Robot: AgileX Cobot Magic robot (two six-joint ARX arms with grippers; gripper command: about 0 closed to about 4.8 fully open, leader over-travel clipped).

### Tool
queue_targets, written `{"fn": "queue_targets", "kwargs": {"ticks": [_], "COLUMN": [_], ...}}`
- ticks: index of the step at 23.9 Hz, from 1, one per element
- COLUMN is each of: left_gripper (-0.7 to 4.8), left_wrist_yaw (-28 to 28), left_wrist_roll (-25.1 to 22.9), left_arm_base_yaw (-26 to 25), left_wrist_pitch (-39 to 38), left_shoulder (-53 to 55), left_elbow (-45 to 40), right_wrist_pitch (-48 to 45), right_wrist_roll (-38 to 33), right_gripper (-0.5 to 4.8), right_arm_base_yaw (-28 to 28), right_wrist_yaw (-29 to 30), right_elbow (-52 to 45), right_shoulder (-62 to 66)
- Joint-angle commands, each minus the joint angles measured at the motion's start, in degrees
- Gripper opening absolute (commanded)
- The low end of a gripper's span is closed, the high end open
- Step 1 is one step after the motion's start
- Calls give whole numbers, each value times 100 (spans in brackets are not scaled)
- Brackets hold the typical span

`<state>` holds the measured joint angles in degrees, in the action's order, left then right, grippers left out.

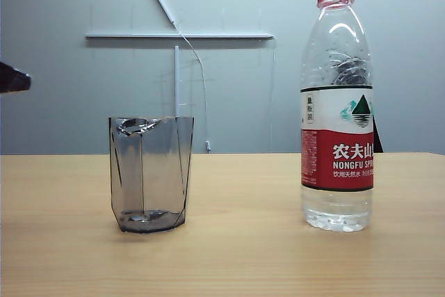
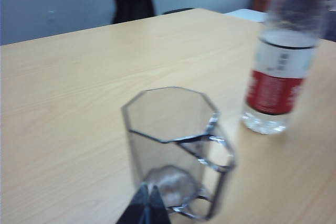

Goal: Pick up the mineral water bottle on the table and pour water into the mug until it's half full.

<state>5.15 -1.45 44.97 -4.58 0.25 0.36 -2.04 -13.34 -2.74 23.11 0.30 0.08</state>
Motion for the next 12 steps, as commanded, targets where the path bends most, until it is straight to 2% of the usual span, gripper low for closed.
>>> {"fn": "queue_targets", "kwargs": {"ticks": [1, 4, 6, 9, 12], "left_gripper": [-2, -2, -2, -2, -2], "left_wrist_yaw": [0, 0, 0, 0, 0], "left_wrist_roll": [17, 17, 17, 17, 17], "left_arm_base_yaw": [212, 221, 219, 219, 219], "left_wrist_pitch": [37, 39, 39, 37, 39], "left_shoulder": [9, 9, 9, 9, 9], "left_elbow": [13, 13, 13, 13, 13], "right_wrist_pitch": [107, 125, 122, 485, 616], "right_wrist_roll": [-201, -208, -162, 455, 761], "right_gripper": [479, 479, 479, 479, 479], "right_arm_base_yaw": [-9, -146, -476, -1322, -1875], "right_wrist_yaw": [542, 566, 420, -437, -1318], "right_elbow": [26, 87, 221, 697, 885], "right_shoulder": [4, 9, 46, 378, 802]}}
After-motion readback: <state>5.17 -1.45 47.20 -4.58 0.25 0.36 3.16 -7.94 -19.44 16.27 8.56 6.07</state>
